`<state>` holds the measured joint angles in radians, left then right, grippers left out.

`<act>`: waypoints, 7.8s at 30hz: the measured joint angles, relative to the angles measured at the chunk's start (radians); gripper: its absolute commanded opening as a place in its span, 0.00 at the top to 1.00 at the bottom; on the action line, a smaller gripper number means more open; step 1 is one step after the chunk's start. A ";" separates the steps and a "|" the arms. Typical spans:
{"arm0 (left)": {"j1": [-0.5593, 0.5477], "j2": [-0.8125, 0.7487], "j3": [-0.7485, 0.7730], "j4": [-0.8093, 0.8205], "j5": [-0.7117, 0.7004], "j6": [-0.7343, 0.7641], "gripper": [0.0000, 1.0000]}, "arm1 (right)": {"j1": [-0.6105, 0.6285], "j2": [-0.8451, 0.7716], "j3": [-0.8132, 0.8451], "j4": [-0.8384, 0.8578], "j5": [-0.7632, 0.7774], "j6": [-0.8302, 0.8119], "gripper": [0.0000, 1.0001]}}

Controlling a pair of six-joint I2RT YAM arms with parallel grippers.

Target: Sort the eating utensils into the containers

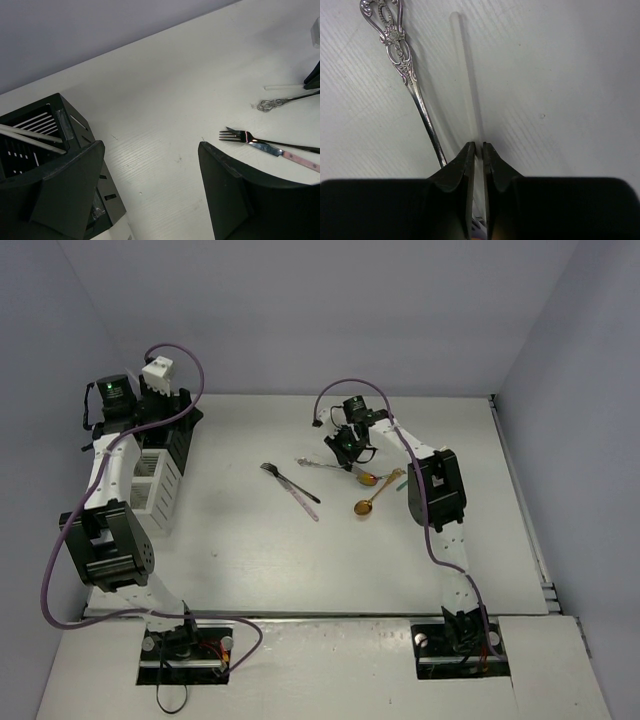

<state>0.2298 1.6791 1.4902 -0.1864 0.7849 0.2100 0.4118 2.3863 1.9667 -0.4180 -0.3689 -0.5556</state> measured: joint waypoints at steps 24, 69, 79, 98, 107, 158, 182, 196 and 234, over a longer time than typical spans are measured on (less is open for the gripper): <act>0.000 -0.206 -0.193 -0.011 0.011 -0.020 0.27 | 0.142 -0.141 0.144 -0.082 0.160 -0.010 1.00; -0.859 -0.498 -0.673 -0.097 -0.258 1.559 0.36 | 0.139 -0.349 -0.193 0.107 -0.414 0.983 1.00; -0.878 -0.450 -0.658 -0.061 -0.271 1.560 0.47 | 0.140 -0.380 -0.248 0.182 -0.424 1.081 1.00; -0.945 -0.423 -0.636 0.027 -0.312 1.531 1.00 | 0.172 -0.442 -0.307 0.221 -0.425 1.100 0.02; -1.040 -0.624 -0.662 -0.045 -0.358 1.346 1.00 | 0.036 -0.460 -0.228 0.217 -0.449 1.052 0.01; 0.154 0.354 0.432 0.536 -0.158 -0.480 1.00 | -0.456 -0.834 -0.617 -0.058 0.056 0.367 0.64; 0.165 0.369 0.287 0.521 -0.222 -0.408 0.37 | -0.386 -0.809 -0.789 -0.190 0.146 0.271 0.90; 0.150 -0.061 0.071 0.559 -0.208 -0.253 0.36 | -0.391 -0.688 -0.817 -0.359 0.197 0.162 0.86; 0.144 -0.053 0.002 0.535 -0.247 -0.179 0.36 | -0.286 -0.537 -0.832 -0.385 0.250 0.178 0.76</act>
<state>0.3740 1.6265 1.4921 0.3481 0.5382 0.0307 0.1262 1.8492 1.1347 -0.8032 -0.1188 -0.3779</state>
